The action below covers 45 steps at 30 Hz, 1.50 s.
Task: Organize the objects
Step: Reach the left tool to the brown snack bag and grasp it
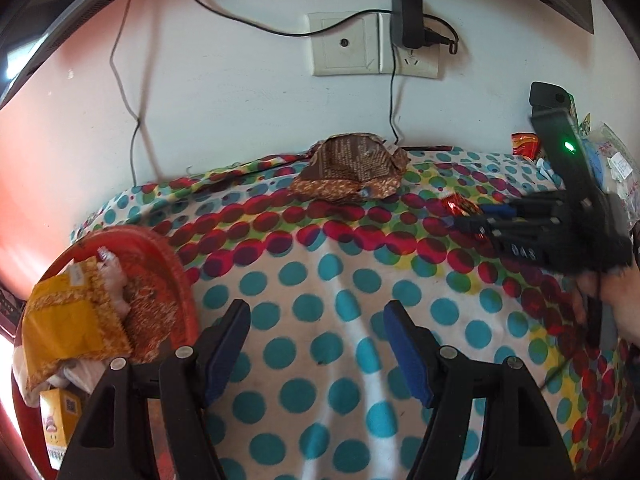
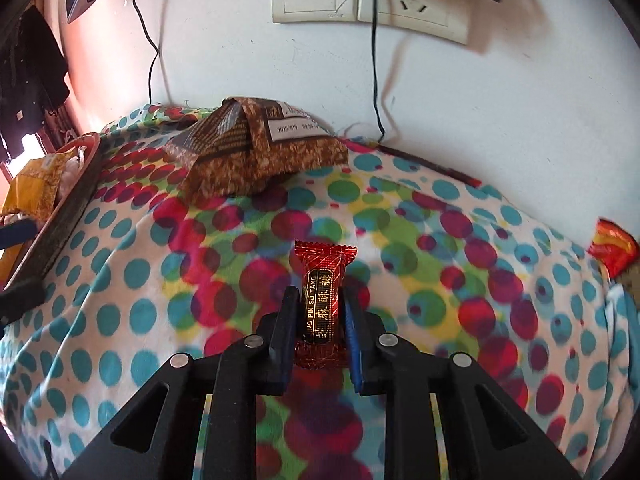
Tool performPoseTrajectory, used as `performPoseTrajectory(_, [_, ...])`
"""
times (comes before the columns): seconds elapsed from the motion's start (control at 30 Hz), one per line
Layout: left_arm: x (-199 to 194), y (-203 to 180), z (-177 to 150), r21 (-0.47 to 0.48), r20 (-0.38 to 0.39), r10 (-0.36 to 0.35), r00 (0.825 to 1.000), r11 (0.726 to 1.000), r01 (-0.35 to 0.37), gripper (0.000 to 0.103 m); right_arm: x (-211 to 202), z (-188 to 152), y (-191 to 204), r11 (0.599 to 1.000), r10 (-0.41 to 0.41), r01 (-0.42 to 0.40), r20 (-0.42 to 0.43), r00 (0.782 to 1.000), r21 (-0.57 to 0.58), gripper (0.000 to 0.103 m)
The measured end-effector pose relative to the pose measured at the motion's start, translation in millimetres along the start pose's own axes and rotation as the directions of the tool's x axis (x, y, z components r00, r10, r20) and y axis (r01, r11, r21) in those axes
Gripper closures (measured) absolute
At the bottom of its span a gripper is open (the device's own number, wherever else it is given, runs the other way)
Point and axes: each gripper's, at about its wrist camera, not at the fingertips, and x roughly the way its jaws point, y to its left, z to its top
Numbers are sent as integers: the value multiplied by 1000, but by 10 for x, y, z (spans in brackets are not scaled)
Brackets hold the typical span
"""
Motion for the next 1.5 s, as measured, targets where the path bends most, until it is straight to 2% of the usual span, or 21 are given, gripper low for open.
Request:
performPoseTrajectory(0.13, [105,-198,223,44,14,24,1000,999,-25,25,-153,-182,-39,1000,6,-6,0,1000,-3,82])
performPoseTrajectory(0.27, [274,-409,480,91,1,42,999,995,-42,24,-187,-215,-23,1000,-2,2,1,1000,-6,82])
performPoseTrajectory(0.5, [582,-771,801,208,9,135,991,969,-134,24,-180,-222,-20,1000,-10,10,3,1000,-13,82])
performPoseTrajectory(0.6, [721,-898,884,248,19,180,983,952,-179,24,-207,-232,-55,1000,-6,6,3,1000,-11,82])
performPoseTrajectory(0.7, [882,-970,936,285,42,267,963,921,-268,24,-216,-225,-76,1000,-5,5,3,1000,-13,80])
performPoseTrajectory(0.77, [945,-933,980,259,45,291,956,921,-292,24,-226,-224,-91,1000,-4,4,2,1000,-15,80])
performPoseTrajectory(0.83, [1030,-873,1036,232,30,290,957,929,-288,24,-234,-220,-95,1000,-2,2,1,1000,-15,80])
performPoseTrajectory(0.97, [1211,-808,1119,209,44,307,951,928,-309,21,-238,-216,-88,1000,-4,4,1,1000,-15,80])
performPoseTrajectory(1.07, [1325,-694,1175,149,27,274,961,950,-275,21,-236,-212,-86,1000,-5,5,0,1000,-15,80])
performPoseTrajectory(1.2, [1366,-513,1211,66,57,251,966,965,-254,21,-230,-206,-90,1000,-5,5,0,1000,-16,80])
performPoseTrajectory(1.3, [1394,-318,1223,-19,66,199,978,980,-198,20,-230,-211,-97,1000,-5,5,0,1000,-17,79])
performPoseTrajectory(1.5, [1439,-141,1238,-41,93,134,987,991,-131,18,-241,-232,-102,1000,-3,3,2,1000,-20,78])
